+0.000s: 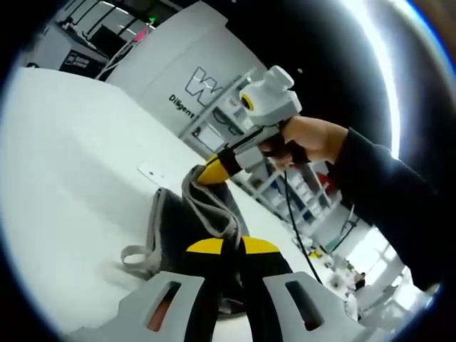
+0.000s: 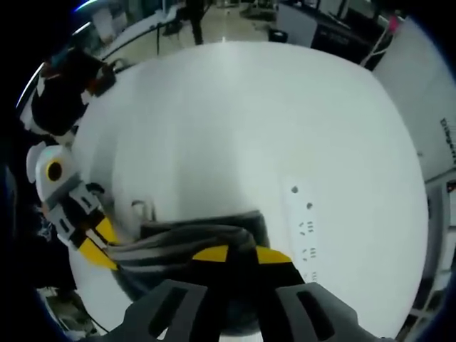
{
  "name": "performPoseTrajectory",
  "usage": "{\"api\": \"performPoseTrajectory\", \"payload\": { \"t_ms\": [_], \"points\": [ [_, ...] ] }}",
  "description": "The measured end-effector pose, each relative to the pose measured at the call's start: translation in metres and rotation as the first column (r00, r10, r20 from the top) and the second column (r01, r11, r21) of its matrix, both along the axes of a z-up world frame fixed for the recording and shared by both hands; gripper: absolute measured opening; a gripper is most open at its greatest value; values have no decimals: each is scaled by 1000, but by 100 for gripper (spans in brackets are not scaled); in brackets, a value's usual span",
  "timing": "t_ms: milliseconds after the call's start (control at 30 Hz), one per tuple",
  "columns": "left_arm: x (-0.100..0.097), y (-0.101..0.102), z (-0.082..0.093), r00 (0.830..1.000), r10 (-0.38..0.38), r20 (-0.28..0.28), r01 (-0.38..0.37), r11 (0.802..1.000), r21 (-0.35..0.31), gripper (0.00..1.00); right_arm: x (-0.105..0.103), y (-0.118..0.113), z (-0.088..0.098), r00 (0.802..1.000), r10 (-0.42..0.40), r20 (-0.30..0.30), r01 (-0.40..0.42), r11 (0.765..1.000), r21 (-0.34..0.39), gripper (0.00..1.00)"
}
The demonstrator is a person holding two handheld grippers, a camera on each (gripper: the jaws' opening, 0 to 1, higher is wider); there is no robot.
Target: Open the folded towel by lifting each exposed corner and separating the folded layers until the towel lies flat within the target outline without major curled edges
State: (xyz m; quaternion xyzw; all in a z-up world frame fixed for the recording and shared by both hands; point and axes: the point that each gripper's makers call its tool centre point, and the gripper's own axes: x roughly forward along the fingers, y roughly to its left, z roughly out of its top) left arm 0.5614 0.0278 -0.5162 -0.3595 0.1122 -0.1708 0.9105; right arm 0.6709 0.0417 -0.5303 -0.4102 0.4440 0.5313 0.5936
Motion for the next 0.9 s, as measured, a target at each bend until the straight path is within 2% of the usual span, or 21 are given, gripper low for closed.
{"api": "performPoseTrajectory", "payload": {
  "t_ms": [900],
  "points": [
    [-1,-10,14,999,-20,41,19,1000,21,4,-9,-6,12,999,-25,39,24,999,31,3]
  ]
}}
